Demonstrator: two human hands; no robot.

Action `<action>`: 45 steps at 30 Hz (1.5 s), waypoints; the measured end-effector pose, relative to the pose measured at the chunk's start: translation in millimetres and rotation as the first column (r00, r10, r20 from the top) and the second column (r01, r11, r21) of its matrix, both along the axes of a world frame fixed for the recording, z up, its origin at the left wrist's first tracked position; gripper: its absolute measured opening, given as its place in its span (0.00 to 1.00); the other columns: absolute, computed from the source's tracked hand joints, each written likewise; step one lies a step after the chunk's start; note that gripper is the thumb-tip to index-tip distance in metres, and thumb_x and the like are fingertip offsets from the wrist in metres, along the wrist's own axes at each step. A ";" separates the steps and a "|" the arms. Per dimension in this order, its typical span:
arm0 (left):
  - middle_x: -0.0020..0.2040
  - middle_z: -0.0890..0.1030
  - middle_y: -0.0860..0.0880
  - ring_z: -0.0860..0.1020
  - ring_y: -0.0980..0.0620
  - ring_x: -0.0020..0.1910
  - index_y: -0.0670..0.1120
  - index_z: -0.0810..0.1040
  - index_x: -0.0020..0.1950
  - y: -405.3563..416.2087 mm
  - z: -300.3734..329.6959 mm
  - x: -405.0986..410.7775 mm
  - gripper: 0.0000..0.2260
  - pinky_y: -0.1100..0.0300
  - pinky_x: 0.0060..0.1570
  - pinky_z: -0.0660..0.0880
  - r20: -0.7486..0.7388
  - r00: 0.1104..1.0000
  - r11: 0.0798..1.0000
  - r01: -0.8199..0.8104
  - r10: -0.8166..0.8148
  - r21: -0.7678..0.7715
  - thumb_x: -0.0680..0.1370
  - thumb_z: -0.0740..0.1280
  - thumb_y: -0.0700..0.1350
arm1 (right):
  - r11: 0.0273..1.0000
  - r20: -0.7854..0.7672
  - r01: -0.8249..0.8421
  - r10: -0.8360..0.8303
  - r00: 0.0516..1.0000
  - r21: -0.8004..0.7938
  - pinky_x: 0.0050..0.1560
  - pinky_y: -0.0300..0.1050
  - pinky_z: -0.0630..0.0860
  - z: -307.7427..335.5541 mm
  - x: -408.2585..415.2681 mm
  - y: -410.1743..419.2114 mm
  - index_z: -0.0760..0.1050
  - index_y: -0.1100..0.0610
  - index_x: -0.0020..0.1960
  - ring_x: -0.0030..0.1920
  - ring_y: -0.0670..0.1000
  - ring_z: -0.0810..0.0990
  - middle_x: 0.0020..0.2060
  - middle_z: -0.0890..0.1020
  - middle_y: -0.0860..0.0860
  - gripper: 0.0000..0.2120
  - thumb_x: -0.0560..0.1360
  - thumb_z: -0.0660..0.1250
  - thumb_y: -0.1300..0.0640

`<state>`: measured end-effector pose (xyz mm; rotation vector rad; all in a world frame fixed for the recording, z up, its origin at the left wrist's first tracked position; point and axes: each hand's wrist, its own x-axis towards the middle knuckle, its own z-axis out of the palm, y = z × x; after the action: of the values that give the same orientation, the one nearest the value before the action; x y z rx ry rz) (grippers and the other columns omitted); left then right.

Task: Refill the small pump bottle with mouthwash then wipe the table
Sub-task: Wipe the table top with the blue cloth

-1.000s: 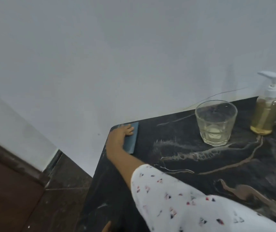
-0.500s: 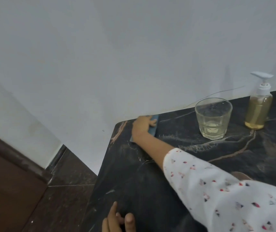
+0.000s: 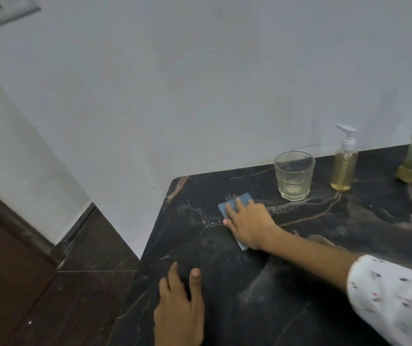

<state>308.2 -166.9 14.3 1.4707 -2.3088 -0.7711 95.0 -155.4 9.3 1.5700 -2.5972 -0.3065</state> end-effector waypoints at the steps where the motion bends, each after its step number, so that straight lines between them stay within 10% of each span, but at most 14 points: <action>1: 0.63 0.69 0.50 0.72 0.50 0.61 0.52 0.55 0.75 -1.0 0.2 0.8 0.36 0.54 0.60 0.65 -0.012 1.000 1.000 0.001 -0.001 -0.006 0.70 0.40 0.66 | 0.996 0.015 -0.090 0.090 0.996 -0.006 0.61 0.55 0.68 -2.8 5.9 17.5 0.48 0.56 0.78 0.72 0.64 0.62 0.75 0.55 0.60 0.28 0.82 0.41 0.43; 11: 0.50 0.66 0.55 0.65 0.56 0.49 0.50 0.61 0.73 -7.4 0.5 0.3 0.29 0.56 0.55 0.63 -0.062 0.998 0.999 0.031 -0.030 0.013 0.77 0.45 0.62 | 0.993 0.004 0.118 -0.118 0.993 -0.015 0.63 0.54 0.67 10.6 -32.8 -13.1 0.52 0.62 0.77 0.72 0.60 0.62 0.74 0.59 0.61 0.25 0.84 0.45 0.49; 20: 0.65 0.71 0.44 0.67 0.44 0.67 0.45 0.65 0.71 8.6 3.7 -10.7 0.36 0.46 0.67 0.63 -0.145 0.988 0.997 0.065 -0.060 0.034 0.72 0.45 0.65 | 0.855 0.216 -0.499 0.519 0.827 -0.142 0.70 0.52 0.63 -16.3 20.2 91.7 0.54 0.49 0.77 0.75 0.56 0.56 0.76 0.56 0.50 0.24 0.83 0.44 0.45; 29: 0.63 0.71 0.46 0.67 0.45 0.66 0.46 0.68 0.67 61.0 18.6 -29.7 0.28 0.50 0.64 0.65 -0.208 0.953 0.974 0.228 -0.223 0.002 0.77 0.47 0.61 | 0.997 0.120 -0.025 0.033 0.992 -0.069 0.74 0.49 0.53 1.7 -30.7 147.3 0.51 0.51 0.78 0.75 0.56 0.57 0.77 0.55 0.52 0.24 0.83 0.43 0.47; 35: 0.64 0.70 0.48 0.69 0.50 0.64 0.46 0.66 0.69 76.9 23.9 -68.4 0.19 0.56 0.61 0.68 -0.246 0.890 0.923 0.365 -0.384 -0.121 0.80 0.59 0.52 | 0.936 0.277 -0.302 0.343 0.898 -0.179 0.73 0.45 0.48 -14.0 27.1 204.9 0.54 0.48 0.77 0.76 0.53 0.53 0.76 0.56 0.49 0.26 0.82 0.40 0.43; 38: 0.65 0.69 0.50 0.71 0.53 0.62 0.48 0.66 0.69 72.2 27.6 -101.5 0.18 0.60 0.56 0.67 -0.261 0.858 0.895 0.408 -0.443 -0.179 0.79 0.62 0.49 | 0.972 0.271 -0.129 0.180 0.946 -0.197 0.73 0.42 0.45 -12.0 -3.5 237.8 0.48 0.45 0.77 0.76 0.48 0.49 0.76 0.51 0.44 0.26 0.81 0.39 0.41; 45: 0.73 0.62 0.43 0.68 0.44 0.68 0.45 0.53 0.75 47.6 31.9 -201.1 0.39 0.50 0.63 0.67 -0.373 0.867 0.938 0.343 -0.332 -0.037 0.73 0.72 0.51 | 0.973 0.183 0.162 -0.131 0.974 -0.166 0.74 0.48 0.51 -4.5 -45.7 198.2 0.49 0.52 0.78 0.76 0.56 0.54 0.77 0.53 0.51 0.25 0.83 0.43 0.47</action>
<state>107.1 -119.2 46.2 0.8342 -2.2770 -1.0794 49.3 42.8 4.8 1.4049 -2.7842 0.0574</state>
